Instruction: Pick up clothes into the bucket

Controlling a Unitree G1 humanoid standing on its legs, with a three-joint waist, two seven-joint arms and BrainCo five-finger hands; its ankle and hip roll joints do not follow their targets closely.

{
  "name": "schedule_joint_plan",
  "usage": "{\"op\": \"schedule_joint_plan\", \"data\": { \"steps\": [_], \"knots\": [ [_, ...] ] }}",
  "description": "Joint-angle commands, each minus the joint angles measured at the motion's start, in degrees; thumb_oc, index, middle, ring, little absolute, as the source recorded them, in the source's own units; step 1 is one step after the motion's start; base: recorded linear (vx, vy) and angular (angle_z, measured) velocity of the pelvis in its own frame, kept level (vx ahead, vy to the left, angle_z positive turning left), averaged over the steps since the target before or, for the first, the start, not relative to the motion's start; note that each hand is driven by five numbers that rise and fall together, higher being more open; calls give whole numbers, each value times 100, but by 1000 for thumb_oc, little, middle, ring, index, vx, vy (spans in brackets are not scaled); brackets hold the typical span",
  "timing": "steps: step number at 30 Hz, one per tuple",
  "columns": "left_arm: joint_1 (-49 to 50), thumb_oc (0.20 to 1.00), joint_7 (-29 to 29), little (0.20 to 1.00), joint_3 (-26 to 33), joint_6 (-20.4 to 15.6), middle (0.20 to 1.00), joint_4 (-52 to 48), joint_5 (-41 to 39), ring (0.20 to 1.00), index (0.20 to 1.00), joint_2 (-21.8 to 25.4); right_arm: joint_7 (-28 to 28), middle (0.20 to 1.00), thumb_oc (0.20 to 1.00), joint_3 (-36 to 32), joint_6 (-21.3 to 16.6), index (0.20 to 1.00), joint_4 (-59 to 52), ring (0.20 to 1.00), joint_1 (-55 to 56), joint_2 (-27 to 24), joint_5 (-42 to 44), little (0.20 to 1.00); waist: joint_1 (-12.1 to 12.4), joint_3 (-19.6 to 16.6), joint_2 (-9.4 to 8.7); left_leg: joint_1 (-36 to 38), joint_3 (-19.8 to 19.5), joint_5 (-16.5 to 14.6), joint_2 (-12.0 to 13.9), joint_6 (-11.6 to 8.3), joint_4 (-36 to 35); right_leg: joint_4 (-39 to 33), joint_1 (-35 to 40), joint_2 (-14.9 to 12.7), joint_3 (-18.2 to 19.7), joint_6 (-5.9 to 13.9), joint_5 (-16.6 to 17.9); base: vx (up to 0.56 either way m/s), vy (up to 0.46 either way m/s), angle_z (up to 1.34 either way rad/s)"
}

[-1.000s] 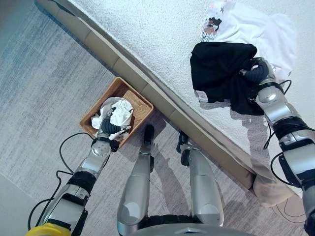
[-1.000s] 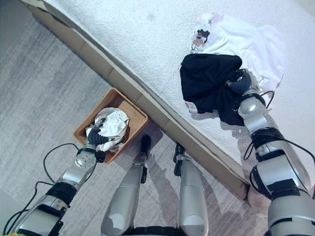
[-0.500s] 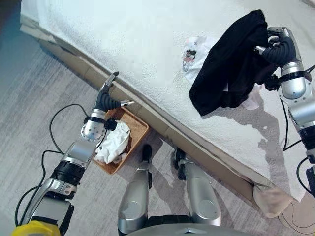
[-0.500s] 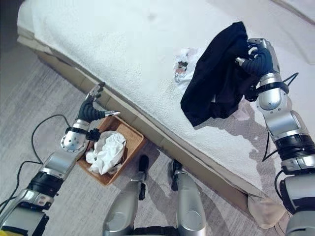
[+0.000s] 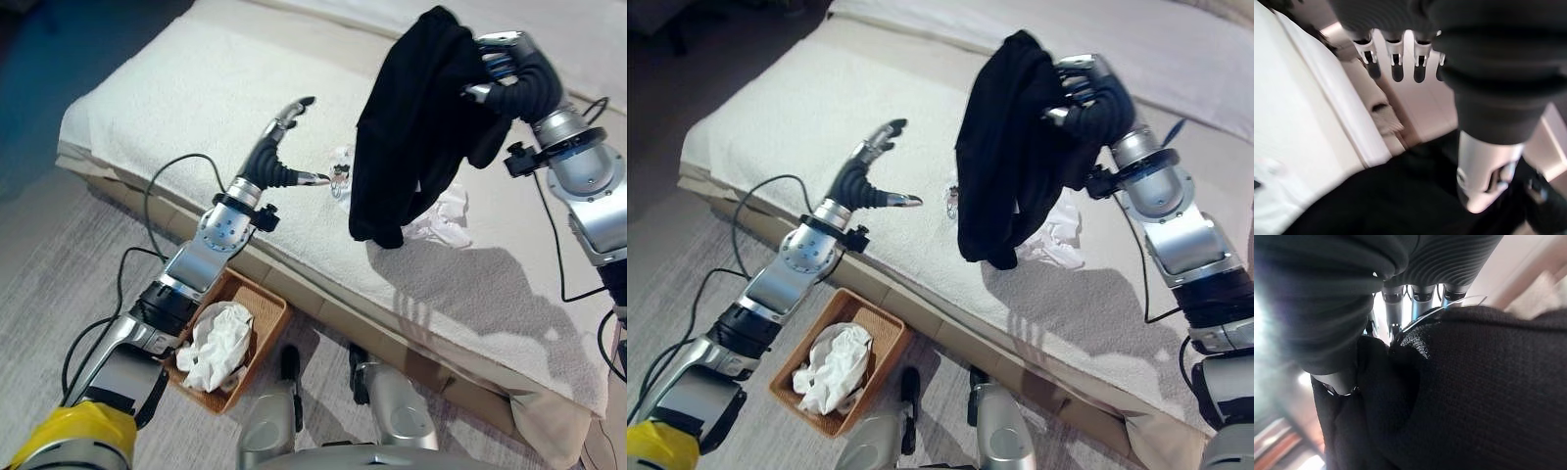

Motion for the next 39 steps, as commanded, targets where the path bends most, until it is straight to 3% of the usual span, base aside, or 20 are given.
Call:
{"op": "schedule_joint_plan", "data": {
  "steps": [1,10,20,21,22,23,24,36,38,39],
  "knots": [
    [-147,1000,-246,1000,-303,-111,1000,370,-420,1000,1000,-281,147,200,200,94,-392,200,-461,200,-218,267,594,200,-7,-687,-330,26,129,-455,41,-59,313,-591,580,-303,253,568,174,76,12,-13],
    [-184,1000,-762,1000,-1033,90,1000,730,-1760,1000,1000,-1087,518,200,200,766,-348,200,-964,200,-447,391,792,200,-20,-893,-348,224,140,-615,30,-60,487,-740,937,-329,274,558,128,28,3,-4],
    [-185,1000,-1007,1000,-1504,373,1000,825,-2356,1000,1000,-1523,817,200,200,1030,-264,200,-1363,200,-266,508,1392,200,-60,-1022,-323,312,153,-604,57,-60,435,-946,1129,-349,233,569,169,0,0,0],
    [-186,856,-1038,856,-1537,386,856,817,-2428,856,856,-1544,832,200,200,1036,-269,200,-1396,200,-252,528,1439,200,-65,-1032,-324,320,162,-599,61,-61,417,-975,1137,-349,233,573,179,0,0,0],
    [-166,366,-1065,366,-1557,404,366,814,-2552,366,366,-1562,845,200,200,1025,-290,200,-1418,200,-234,542,1491,200,-67,-1051,-325,328,175,-596,65,-61,406,-1008,1157,-350,238,577,190,0,0,0],
    [-166,241,-1065,241,-1557,404,241,814,-2552,241,241,-1562,845,200,200,1025,-290,200,-1418,200,-233,542,1491,200,-67,-1051,-325,328,176,-596,65,-61,405,-1008,1157,-350,238,577,190,0,0,0],
    [-139,200,-1074,200,-1564,407,200,811,-2648,200,200,-1576,826,200,200,1031,-304,200,-1427,200,-237,552,1502,200,-67,-1060,-323,332,181,-595,68,-60,397,-1022,1159,-351,238,580,200,0,0,0],
    [703,200,-1194,200,-1208,517,200,540,-3648,200,200,-1588,441,200,200,195,-405,200,-1304,200,466,685,1158,200,-70,-1159,-325,422,207,-649,50,-35,383,-1092,1276,-364,275,577,210,1,-1,0],
    [902,200,-1204,200,-1098,547,200,463,-3816,200,200,-1564,352,382,382,11,-406,382,-1208,382,663,765,1068,382,-58,-1160,-323,423,194,-662,42,-26,405,-1082,1288,-367,276,573,200,6,0,-2],
    [1119,200,-1220,200,-929,551,200,334,-3945,200,200,-1506,249,1000,1000,-251,-393,1000,-1110,1000,904,838,939,1000,-44,-1157,-317,425,182,-674,36,-18,411,-1082,1302,-368,271,570,187,0,0,0]
  ]
}}
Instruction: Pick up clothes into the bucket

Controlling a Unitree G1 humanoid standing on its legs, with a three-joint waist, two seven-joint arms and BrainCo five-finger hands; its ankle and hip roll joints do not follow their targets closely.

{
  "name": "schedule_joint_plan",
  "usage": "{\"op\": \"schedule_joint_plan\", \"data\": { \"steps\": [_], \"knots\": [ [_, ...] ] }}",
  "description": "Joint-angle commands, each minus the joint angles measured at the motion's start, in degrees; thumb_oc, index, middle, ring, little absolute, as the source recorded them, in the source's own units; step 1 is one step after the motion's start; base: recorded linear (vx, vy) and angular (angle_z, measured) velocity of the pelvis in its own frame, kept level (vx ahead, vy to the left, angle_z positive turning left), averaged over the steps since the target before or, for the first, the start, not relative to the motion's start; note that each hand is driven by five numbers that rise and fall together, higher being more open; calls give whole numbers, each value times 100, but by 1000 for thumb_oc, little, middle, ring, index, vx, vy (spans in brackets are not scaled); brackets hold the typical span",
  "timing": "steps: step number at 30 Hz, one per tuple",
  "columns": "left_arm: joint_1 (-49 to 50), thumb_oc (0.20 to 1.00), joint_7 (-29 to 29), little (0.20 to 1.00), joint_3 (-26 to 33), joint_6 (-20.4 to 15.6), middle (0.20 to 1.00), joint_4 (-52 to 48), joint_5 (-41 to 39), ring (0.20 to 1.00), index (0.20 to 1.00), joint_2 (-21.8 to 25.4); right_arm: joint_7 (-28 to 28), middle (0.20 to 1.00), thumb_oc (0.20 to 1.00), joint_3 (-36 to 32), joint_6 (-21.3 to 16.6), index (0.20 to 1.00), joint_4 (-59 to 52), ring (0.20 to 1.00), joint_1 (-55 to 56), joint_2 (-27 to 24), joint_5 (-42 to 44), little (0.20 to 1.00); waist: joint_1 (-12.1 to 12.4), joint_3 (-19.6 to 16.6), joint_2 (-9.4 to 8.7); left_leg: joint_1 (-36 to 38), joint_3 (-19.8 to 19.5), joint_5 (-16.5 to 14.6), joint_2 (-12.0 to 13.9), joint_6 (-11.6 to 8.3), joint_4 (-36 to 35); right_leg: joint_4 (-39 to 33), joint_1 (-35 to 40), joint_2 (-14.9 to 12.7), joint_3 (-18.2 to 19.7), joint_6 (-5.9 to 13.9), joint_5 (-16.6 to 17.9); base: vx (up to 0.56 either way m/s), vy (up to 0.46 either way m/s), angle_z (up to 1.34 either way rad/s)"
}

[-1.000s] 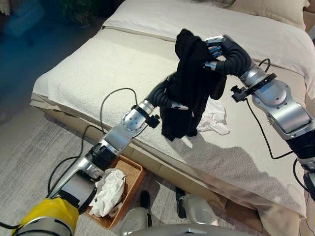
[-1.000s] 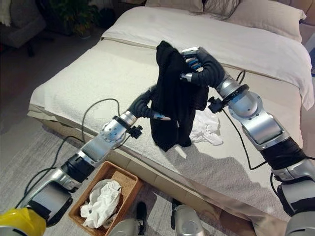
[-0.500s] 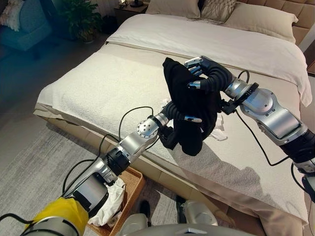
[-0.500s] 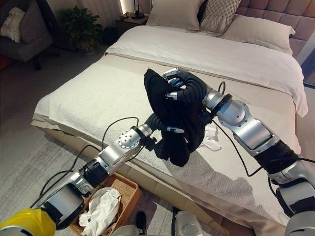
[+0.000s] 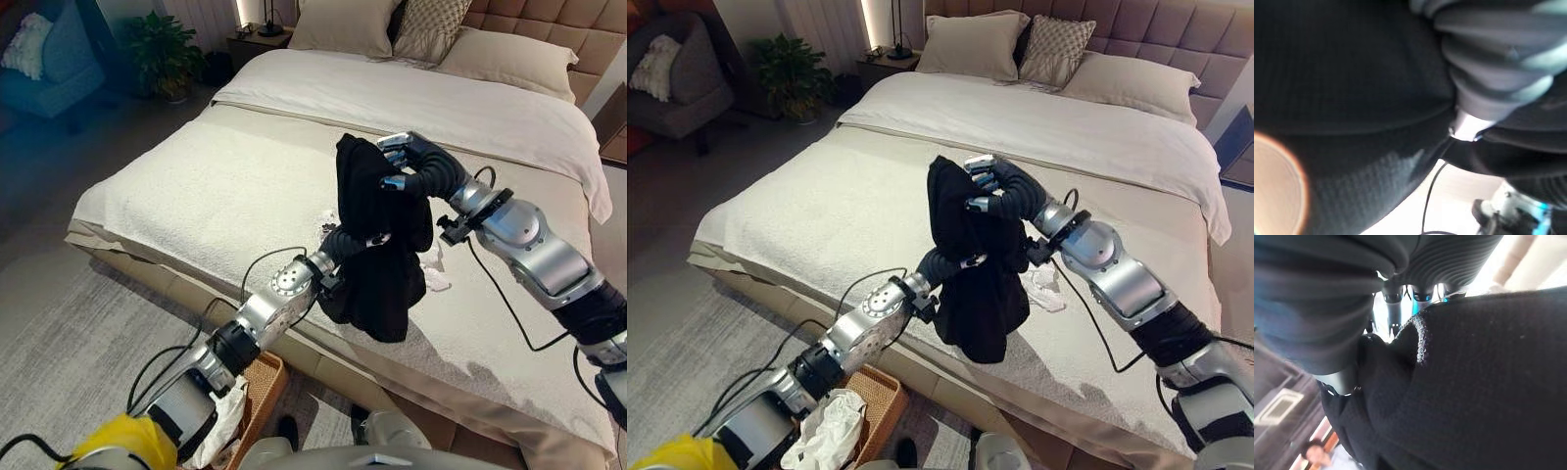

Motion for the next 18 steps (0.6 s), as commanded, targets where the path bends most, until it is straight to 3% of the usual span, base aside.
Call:
{"op": "schedule_joint_plan", "data": {
  "steps": [1,6,18],
  "knots": [
    [156,200,-105,200,291,-115,200,-230,-454,200,200,-60,-441,1000,1000,-866,-470,1000,-342,1000,-172,321,-26,1000,7,-235,-291,-108,-24,-573,14,-75,522,-816,780,-414,122,534,182,0,0,0],
    [734,200,-93,200,834,-176,200,-723,-510,200,200,264,-728,1000,1000,-1402,-411,1000,31,1000,351,521,-536,1000,85,-216,-283,-113,-63,-592,-4,-60,537,-795,784,-416,91,523,154,0,0,0],
    [1538,200,296,200,2461,-756,200,-2479,713,200,200,1284,-1567,1000,1000,-2228,-238,1000,2113,1000,876,1258,-1410,1000,392,15,-209,-317,-235,-554,-66,-56,553,-800,674,-418,-64,493,151,-14,-2,5]
  ]
}}
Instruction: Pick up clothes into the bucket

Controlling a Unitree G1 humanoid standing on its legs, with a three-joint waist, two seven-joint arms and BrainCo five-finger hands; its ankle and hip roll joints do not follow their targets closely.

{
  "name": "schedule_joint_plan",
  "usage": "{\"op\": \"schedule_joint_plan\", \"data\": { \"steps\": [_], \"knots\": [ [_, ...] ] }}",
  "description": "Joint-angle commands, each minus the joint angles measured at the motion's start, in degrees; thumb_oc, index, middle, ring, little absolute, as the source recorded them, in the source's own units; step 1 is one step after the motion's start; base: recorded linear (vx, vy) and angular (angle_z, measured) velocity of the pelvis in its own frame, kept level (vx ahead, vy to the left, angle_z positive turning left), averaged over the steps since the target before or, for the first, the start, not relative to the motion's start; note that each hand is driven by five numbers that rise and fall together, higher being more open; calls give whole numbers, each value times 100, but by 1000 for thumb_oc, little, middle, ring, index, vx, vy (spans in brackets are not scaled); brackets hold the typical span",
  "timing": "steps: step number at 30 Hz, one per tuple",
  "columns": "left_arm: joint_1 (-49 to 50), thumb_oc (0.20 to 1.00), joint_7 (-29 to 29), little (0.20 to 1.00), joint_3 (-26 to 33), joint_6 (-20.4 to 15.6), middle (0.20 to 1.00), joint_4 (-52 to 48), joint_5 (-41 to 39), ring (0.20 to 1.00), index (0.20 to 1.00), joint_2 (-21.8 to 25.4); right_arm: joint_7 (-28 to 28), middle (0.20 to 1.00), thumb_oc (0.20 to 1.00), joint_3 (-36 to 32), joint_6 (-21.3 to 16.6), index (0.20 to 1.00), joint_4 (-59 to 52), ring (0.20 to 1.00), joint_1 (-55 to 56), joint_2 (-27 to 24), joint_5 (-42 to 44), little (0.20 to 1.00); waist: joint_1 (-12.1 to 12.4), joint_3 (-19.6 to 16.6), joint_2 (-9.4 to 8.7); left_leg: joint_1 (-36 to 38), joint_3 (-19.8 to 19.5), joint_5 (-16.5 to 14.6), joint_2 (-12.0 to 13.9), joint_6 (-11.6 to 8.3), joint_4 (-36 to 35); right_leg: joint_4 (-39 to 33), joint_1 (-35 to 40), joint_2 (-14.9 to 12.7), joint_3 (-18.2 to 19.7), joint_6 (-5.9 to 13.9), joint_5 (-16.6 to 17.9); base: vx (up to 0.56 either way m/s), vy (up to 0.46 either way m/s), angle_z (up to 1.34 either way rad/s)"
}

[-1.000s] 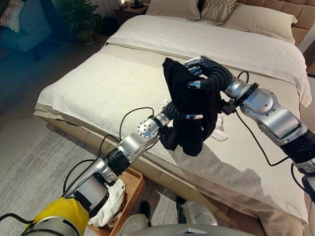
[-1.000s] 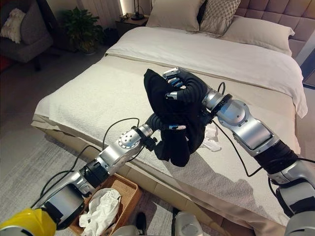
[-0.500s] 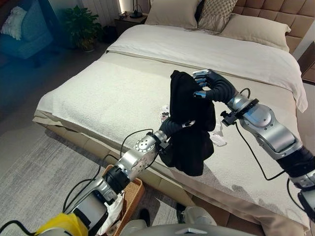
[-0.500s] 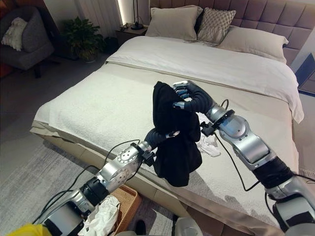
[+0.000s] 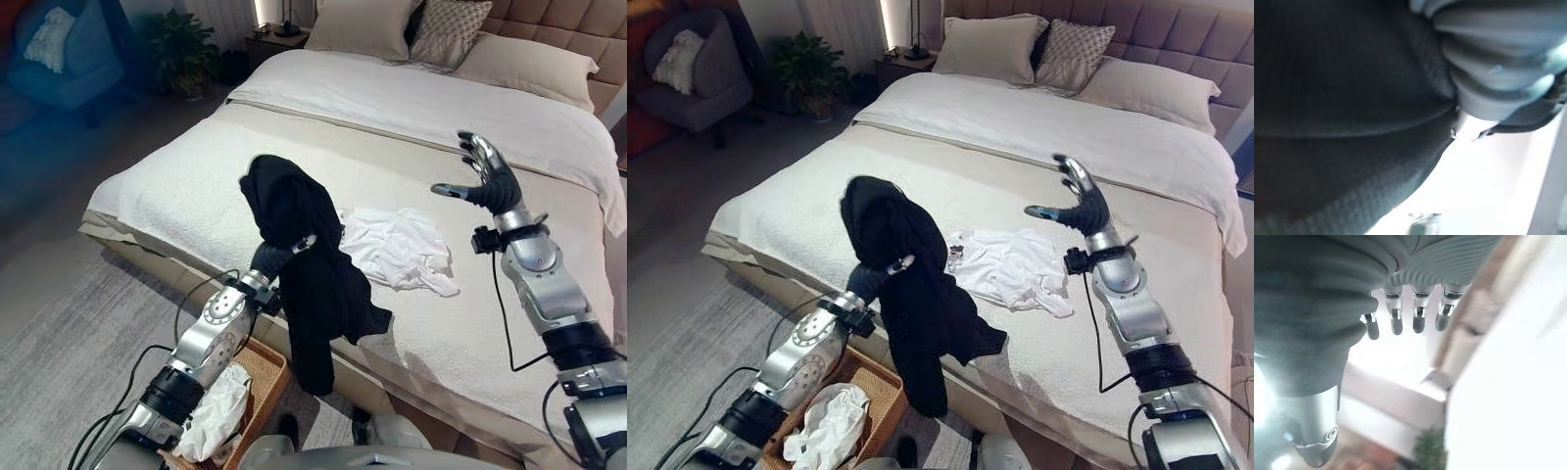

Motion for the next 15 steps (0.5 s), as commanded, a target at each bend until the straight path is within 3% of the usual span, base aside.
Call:
{"op": "schedule_joint_plan", "data": {
  "steps": [1,9,15],
  "knots": [
    [-44,200,151,200,549,-732,200,-1047,378,200,200,169,-331,1000,1000,-317,-199,1000,65,1000,-235,-27,-215,1000,126,-33,-204,-238,-130,-486,-63,-151,552,-807,702,-398,42,484,193,-62,0,16],
    [527,200,557,200,1845,-1331,200,-2581,851,200,200,1027,-682,1000,1000,-394,-23,1000,1766,1000,-319,-202,-549,1000,361,293,-101,-601,-320,-362,-142,-167,565,-493,254,-446,-122,463,184,-56,8,13],
    [1396,200,678,200,2250,-1230,200,-2560,1250,200,200,1158,-820,1000,1000,-302,110,1000,2650,1000,-296,-337,-944,1000,469,511,10,-819,-445,-359,-227,-128,750,-200,22,-526,-170,442,123,-4,15,15]
  ]
}}
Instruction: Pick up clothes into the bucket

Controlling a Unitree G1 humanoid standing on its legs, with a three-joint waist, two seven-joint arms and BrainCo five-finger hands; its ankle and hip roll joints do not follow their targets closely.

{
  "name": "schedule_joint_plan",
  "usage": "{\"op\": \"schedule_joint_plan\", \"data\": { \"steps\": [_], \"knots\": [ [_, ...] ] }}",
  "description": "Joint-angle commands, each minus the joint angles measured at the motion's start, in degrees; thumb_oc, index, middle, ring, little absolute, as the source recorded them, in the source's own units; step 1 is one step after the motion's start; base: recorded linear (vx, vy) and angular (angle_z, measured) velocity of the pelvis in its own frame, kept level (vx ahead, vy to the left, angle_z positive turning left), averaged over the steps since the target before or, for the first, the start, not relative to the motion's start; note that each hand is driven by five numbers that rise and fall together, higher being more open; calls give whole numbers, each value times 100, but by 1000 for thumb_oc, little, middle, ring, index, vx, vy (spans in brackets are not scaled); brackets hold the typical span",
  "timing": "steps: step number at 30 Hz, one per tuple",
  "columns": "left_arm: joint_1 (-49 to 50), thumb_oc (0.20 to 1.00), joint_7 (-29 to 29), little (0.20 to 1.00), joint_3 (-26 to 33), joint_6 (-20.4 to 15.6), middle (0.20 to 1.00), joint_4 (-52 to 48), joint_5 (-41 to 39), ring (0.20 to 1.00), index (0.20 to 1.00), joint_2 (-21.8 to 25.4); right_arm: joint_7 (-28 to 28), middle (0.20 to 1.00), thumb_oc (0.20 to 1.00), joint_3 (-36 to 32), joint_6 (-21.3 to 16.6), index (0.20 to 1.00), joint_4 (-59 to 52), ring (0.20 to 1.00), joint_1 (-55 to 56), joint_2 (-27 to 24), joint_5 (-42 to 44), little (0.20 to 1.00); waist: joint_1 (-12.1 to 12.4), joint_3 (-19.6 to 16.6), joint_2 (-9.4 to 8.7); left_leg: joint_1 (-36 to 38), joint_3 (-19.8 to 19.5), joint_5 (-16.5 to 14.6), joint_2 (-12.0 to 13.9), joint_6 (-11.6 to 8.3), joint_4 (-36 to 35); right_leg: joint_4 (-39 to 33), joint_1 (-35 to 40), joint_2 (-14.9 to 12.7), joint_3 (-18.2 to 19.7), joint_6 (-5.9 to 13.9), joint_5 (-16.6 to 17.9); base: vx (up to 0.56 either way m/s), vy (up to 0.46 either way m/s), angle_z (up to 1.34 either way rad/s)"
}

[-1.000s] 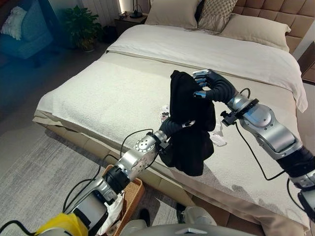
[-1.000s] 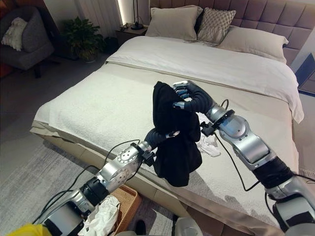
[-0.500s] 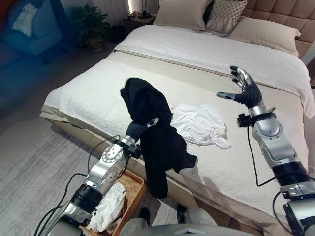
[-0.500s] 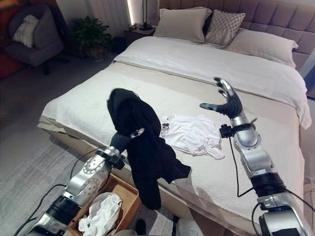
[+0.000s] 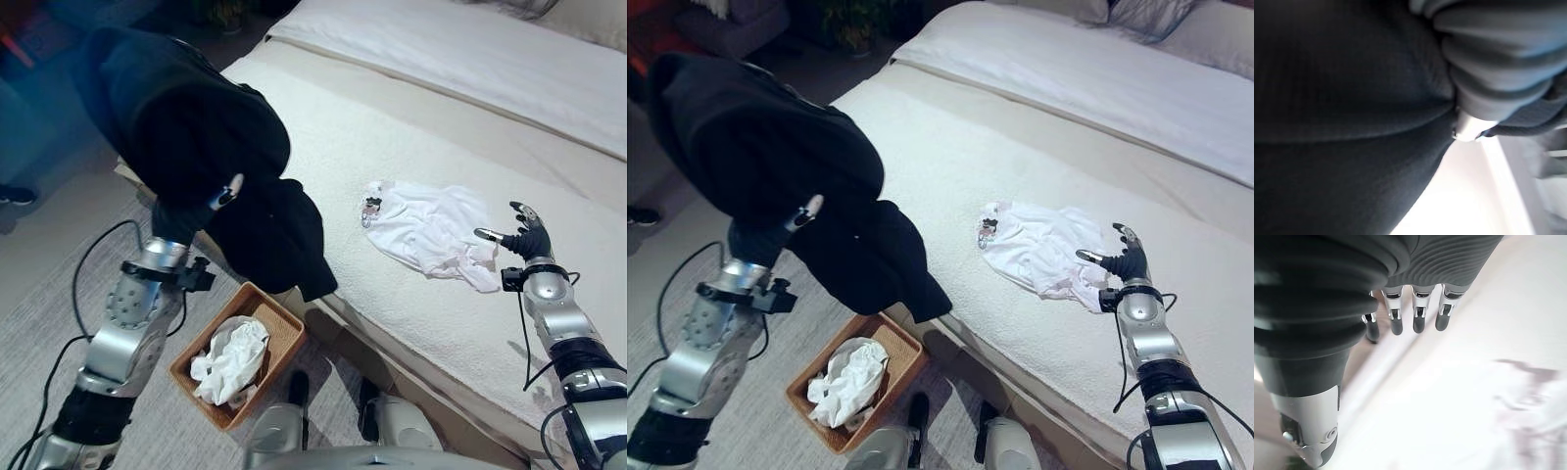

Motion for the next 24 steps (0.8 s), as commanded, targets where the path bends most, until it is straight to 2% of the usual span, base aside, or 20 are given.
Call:
{"op": "schedule_joint_plan", "data": {
  "steps": [1,3,6,9,10,11,13,15,16,17,18,19,21,24],
  "knots": [
    [395,200,211,200,326,-280,200,-354,567,200,200,36,-254,1000,1000,-3,-76,1000,-104,1000,-212,-237,-409,1000,-3,-112,-185,-310,-94,-403,-127,-73,550,-287,285,-395,196,397,172,27,32,18],
    [502,200,253,200,318,-258,200,-189,635,200,200,-21,-265,1000,1000,-23,-69,1000,-39,1000,-170,-222,-440,1000,-9,-81,-164,-354,-118,-409,-148,-56,581,-205,234,-432,195,396,139,7,36,10],
    [719,200,529,200,281,-32,200,732,1662,200,200,-99,-365,1000,1000,-108,-39,1000,-27,1000,23,-166,-564,1000,-45,82,-77,-493,-126,-459,-221,15,727,131,26,-544,222,384,36,12,55,9],
    [718,200,808,200,192,51,200,1726,2117,200,200,-355,-465,1000,1000,-170,-26,1000,-124,1000,117,-157,-641,1000,-91,214,-48,-653,-99,-505,-271,62,883,336,-159,-631,257,392,-16,-2,51,7],
    [715,200,809,200,190,49,200,1729,2118,200,200,-355,-465,1000,1000,-172,-26,1000,-124,1000,117,-158,-641,1000,-90,211,-47,-658,-99,-506,-272,63,886,340,-165,-632,258,392,-18,-37,48,7],
    [564,200,1057,200,84,136,200,2492,2449,200,200,-573,-554,1000,1000,-171,-39,1000,-180,1000,111,-158,-663,1000,-105,340,-53,-795,-83,-545,-294,83,1047,484,-295,-678,295,391,-45,-34,29,6],
    [458,200,1183,200,23,184,200,2875,2683,200,200,-658,-610,1000,1000,-169,-50,1000,-193,1000,89,-151,-668,1000,-124,420,-72,-892,-57,-566,-292,93,1146,552,-376,-690,335,395,-53,-42,29,0],
    [132,200,1567,200,-95,296,200,3760,3107,200,200,-863,-782,1000,1000,-155,-73,1000,-217,1000,10,-167,-686,1000,-155,622,-129,-1129,-9,-663,-284,101,1428,741,-580,-729,398,384,-114,-47,17,0],
    [107,200,1573,200,-104,286,200,3780,3110,200,200,-867,-783,1000,1000,-160,-74,1000,-213,1000,0,-172,-685,1000,-155,606,-125,-1162,-11,-627,-288,104,1412,721,-610,-732,396,385,-79,-86,12,2],
    [-291,200,1911,200,-319,340,200,4402,3490,200,200,-853,-934,1000,1000,-75,-133,1000,-198,1000,-170,-214,-680,1000,-180,803,-186,-1389,26,-727,-280,101,1682,958,-833,-750,457,371,-161,-70,15,-3],
    [-292,200,1911,200,-320,340,200,4404,3490,200,200,-853,-934,1000,1000,-76,-133,1000,-198,1000,-170,-214,-680,1000,-178,802,-186,-1393,27,-728,-280,102,1684,960,-837,-750,459,371,-161,-125,18,0],
    [-642,200,2177,200,-448,404,200,4975,3589,200,200,-819,-1052,1000,1000,25,-184,1000,-207,1000,-355,-246,-601,1000,-197,982,-247,-1672,64,-785,-269,112,1970,1191,-1131,-723,544,343,-194,-94,6,-7],
    [-785,200,2296,200,-477,457,200,5185,3614,200,200,-789,-1105,1000,1000,49,-203,1000,-220,1000,-440,-257,-535,1000,-206,1060,-280,-1825,99,-830,-260,117,2125,1285,-1283,-713,582,333,-205,-88,11,-11],
    [-1221,200,2614,200,-593,592,200,5787,3676,200,200,-643,-1354,1000,1000,92,-326,1000,-351,1000,-774,-357,-288,1000,-247,1387,-396,-2430,191,-970,-218,160,2710,1675,-1863,-640,737,296,-252,-96,21,-20]
  ]
}}
